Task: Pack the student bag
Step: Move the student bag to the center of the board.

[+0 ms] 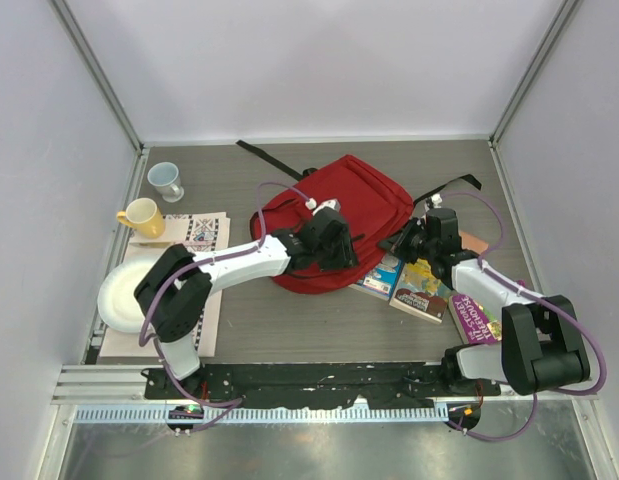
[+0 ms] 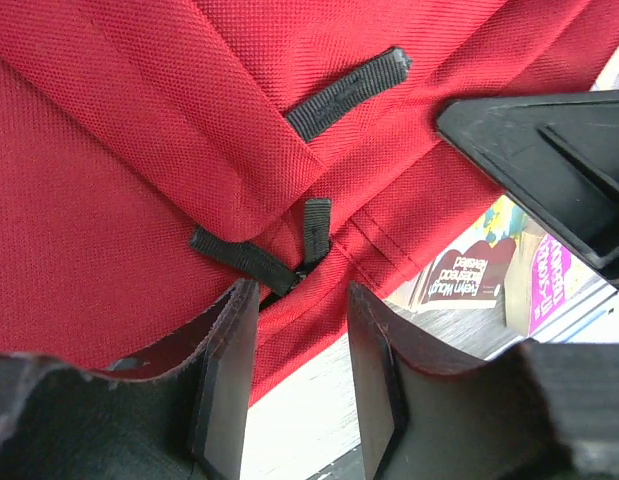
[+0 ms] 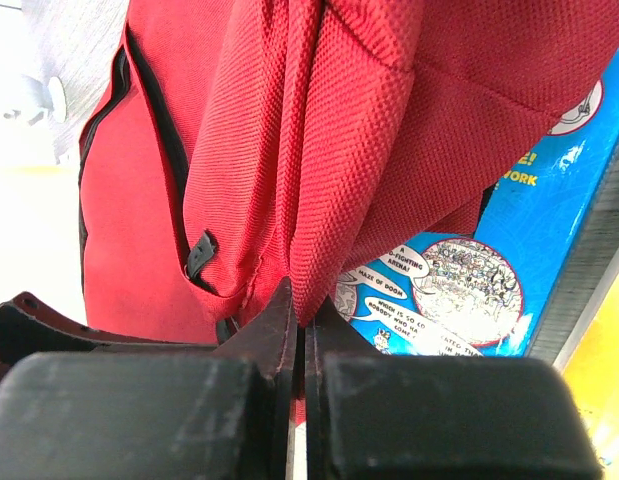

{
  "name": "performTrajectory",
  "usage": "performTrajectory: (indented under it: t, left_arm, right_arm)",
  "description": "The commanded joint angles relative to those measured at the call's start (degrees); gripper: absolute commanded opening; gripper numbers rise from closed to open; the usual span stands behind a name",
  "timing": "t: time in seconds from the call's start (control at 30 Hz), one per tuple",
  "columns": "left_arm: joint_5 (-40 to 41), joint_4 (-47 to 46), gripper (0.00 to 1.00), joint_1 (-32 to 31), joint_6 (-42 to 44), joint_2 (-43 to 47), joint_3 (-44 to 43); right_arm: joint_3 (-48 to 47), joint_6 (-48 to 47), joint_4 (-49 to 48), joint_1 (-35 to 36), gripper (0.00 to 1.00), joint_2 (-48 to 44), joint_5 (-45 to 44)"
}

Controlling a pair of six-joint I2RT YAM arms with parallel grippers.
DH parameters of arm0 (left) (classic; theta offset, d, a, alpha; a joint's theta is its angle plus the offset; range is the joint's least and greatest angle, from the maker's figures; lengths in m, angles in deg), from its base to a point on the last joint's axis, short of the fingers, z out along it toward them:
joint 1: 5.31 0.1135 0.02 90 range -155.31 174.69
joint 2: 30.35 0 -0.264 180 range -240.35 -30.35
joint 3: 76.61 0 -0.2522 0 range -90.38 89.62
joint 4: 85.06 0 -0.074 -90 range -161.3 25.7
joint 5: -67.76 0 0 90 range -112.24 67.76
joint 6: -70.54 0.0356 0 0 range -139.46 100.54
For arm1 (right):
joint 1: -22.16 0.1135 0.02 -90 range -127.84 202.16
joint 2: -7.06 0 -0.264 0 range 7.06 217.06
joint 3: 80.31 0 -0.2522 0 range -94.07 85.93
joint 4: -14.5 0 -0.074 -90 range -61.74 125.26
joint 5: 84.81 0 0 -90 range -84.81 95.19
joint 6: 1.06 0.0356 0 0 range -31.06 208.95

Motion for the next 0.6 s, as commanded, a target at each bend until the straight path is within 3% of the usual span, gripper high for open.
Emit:
performTrajectory:
  t: [0.0, 0.57]
  left_arm:
    - [1.33, -2.82, 0.44, -0.22, -2.25, 0.00, -0.58]
    - [4.94, -3.96, 0.31, -0.22, -4.63, -1.31, 1.01]
  right_arm:
    - [0.12, 0.23, -2.19, 0.48, 0.01, -2.74, -0.62]
    - [0.12, 0.32, -1.93, 0.75, 0.01, -3.26, -0.35]
